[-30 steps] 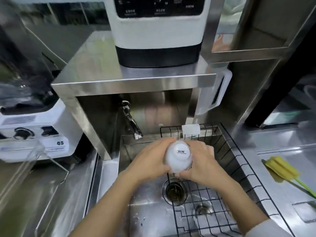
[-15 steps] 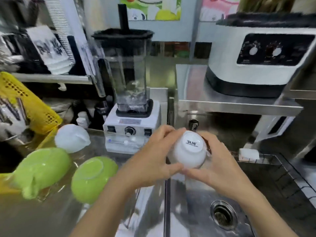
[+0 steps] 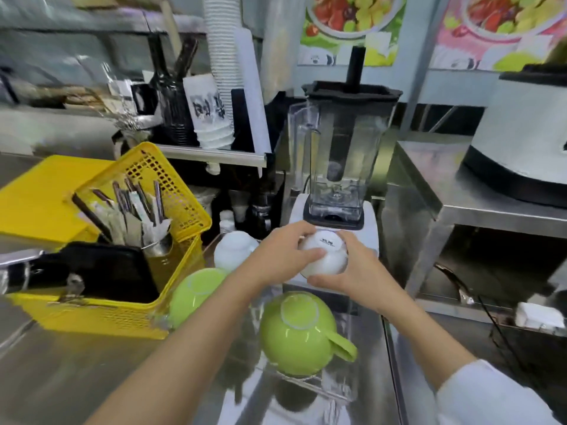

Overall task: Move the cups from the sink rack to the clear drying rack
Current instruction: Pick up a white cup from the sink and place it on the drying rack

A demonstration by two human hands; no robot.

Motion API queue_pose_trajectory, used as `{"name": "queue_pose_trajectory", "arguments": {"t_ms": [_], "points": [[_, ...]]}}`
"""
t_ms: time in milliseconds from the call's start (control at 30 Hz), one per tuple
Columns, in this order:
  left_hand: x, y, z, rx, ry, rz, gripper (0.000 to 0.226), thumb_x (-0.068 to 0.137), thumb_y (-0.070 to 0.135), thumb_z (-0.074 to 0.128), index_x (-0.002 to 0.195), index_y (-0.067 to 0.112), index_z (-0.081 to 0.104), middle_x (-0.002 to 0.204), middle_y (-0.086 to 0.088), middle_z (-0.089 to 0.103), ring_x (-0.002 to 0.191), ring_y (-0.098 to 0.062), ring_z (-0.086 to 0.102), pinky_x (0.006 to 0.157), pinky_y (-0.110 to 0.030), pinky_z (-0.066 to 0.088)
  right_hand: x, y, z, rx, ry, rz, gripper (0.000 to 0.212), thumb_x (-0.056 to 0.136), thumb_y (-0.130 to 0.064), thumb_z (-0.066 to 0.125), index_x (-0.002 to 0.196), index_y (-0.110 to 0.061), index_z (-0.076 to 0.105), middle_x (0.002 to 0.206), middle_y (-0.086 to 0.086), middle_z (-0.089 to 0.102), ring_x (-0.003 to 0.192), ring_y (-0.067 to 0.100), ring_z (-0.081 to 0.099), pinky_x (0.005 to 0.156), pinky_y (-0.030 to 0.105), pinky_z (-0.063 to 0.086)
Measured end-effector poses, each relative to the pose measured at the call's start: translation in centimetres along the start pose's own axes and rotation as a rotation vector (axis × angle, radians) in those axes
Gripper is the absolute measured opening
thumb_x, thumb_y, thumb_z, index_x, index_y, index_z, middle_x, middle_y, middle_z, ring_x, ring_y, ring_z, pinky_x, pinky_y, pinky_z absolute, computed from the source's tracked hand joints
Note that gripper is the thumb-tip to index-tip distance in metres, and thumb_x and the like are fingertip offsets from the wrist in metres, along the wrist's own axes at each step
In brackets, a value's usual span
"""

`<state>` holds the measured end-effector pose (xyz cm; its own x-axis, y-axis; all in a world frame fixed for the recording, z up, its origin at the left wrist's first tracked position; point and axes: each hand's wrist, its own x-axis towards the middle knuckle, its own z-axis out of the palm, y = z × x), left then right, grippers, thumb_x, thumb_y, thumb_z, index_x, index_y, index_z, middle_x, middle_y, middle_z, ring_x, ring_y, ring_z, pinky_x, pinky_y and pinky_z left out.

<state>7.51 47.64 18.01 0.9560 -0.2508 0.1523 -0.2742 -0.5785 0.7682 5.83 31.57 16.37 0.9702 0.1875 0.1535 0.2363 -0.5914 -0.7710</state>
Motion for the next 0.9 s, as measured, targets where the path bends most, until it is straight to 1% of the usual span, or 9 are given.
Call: {"name": "queue_pose_trajectory", "arguments": {"t_ms": [100, 200, 300, 433, 533, 600, 667, 800, 900], "points": [[0.4, -1.6, -0.2, -0.038, 0.002, -0.047, 0.033, 0.077, 0.032, 0.069, 0.107, 0.02, 0.06, 0.106, -0.002, 0.065, 0.099, -0.019, 0.06, 0.092, -0.043, 0.047, 0.8, 0.1, 1.2, -0.027, -0.037, 0.046, 0.073, 0.052, -0.047, 0.082, 0.112, -0.033, 0.042, 0.097, -0.018, 0.057, 0.089, 0.005, 0.058, 0.079, 0.032, 0.052], [0.4, -2.9, -0.1, -0.104, -0.01, -0.062, 0.028, 0.079, 0.03, 0.067, 0.103, 0.015, 0.062, 0.104, -0.004, 0.067, 0.099, -0.021, 0.062, 0.092, -0.047, 0.047, 1.1, 0.5, 2.0, -0.119, -0.044, 0.091, 0.086, 0.046, -0.06, 0.076, 0.12, -0.032, 0.042, 0.104, -0.014, 0.057, 0.096, 0.014, 0.057, 0.084, 0.038, 0.05], [0.5, -3.6, 0.2, -0.135, -0.037, -0.053, 0.028, 0.083, 0.025, 0.063, 0.108, 0.013, 0.06, 0.109, -0.007, 0.066, 0.103, -0.023, 0.061, 0.093, -0.048, 0.046, 1.4, 0.7, 2.5, -0.173, -0.05, 0.073, 0.08, 0.047, -0.064, 0.071, 0.117, -0.039, 0.041, 0.109, -0.014, 0.056, 0.1, 0.015, 0.056, 0.086, 0.04, 0.048], [0.6, -4.0, 0.8, -0.114, -0.059, -0.07, 0.027, 0.084, 0.024, 0.061, 0.109, 0.014, 0.058, 0.11, -0.007, 0.064, 0.102, -0.023, 0.06, 0.094, -0.046, 0.046, 1.7, 1.3, 2.7, -0.149, -0.107, 0.082, 0.064, 0.057, -0.056, 0.075, 0.11, -0.038, 0.043, 0.101, -0.014, 0.055, 0.087, 0.004, 0.054, 0.07, 0.024, 0.046], [0.7, -4.1, 1.1, -0.106, -0.076, -0.083, 0.031, 0.085, 0.025, 0.06, 0.114, 0.015, 0.055, 0.116, -0.006, 0.062, 0.105, -0.022, 0.058, 0.095, -0.044, 0.045, 1.5, 1.3, 2.7, -0.113, -0.125, 0.07, 0.045, 0.063, -0.05, 0.076, 0.092, -0.054, 0.042, 0.094, -0.024, 0.052, 0.082, -0.008, 0.052, 0.061, 0.012, 0.039], [0.8, -4.0, 1.3, -0.107, -0.081, -0.09, 0.035, 0.085, 0.023, 0.059, 0.119, 0.02, 0.052, 0.121, -0.003, 0.058, 0.108, -0.02, 0.056, 0.097, -0.041, 0.044, 1.5, 1.3, 2.7, -0.096, -0.128, 0.066, 0.044, 0.062, -0.048, 0.076, 0.086, -0.064, 0.042, 0.095, -0.025, 0.053, 0.084, -0.012, 0.053, 0.061, 0.009, 0.041], [0.8, -4.0, 1.4, -0.119, -0.093, -0.072, 0.033, 0.086, 0.02, 0.058, 0.119, 0.023, 0.054, 0.122, -0.002, 0.057, 0.108, -0.021, 0.055, 0.097, -0.042, 0.044, 1.8, 1.6, 2.8, -0.083, -0.141, 0.077, 0.045, 0.059, -0.049, 0.076, 0.089, -0.06, 0.044, 0.099, -0.017, 0.054, 0.088, -0.002, 0.056, 0.068, 0.014, 0.044], [0.5, -4.0, 1.6, -0.142, -0.089, -0.044, 0.018, 0.087, 0.018, 0.058, 0.103, 0.022, 0.063, 0.118, -0.003, 0.06, 0.106, -0.022, 0.055, 0.096, -0.043, 0.044, 2.1, 2.2, 2.8, -0.094, -0.169, 0.132, 0.064, 0.058, -0.048, 0.077, 0.109, -0.025, 0.046, 0.107, 0.002, 0.056, 0.097, 0.023, 0.056, 0.083, 0.045, 0.05], [0.5, -4.0, 1.5, -0.173, -0.078, -0.067, 0.009, 0.085, 0.017, 0.062, 0.088, 0.026, 0.062, 0.114, -0.006, 0.06, 0.103, -0.021, 0.055, 0.092, -0.04, 0.046, 2.2, 2.1, 2.6, -0.06, -0.194, 0.174, 0.065, 0.059, -0.039, 0.077, 0.112, -0.022, 0.044, 0.11, 0.004, 0.055, 0.101, 0.024, 0.056, 0.086, 0.045, 0.051]]}}
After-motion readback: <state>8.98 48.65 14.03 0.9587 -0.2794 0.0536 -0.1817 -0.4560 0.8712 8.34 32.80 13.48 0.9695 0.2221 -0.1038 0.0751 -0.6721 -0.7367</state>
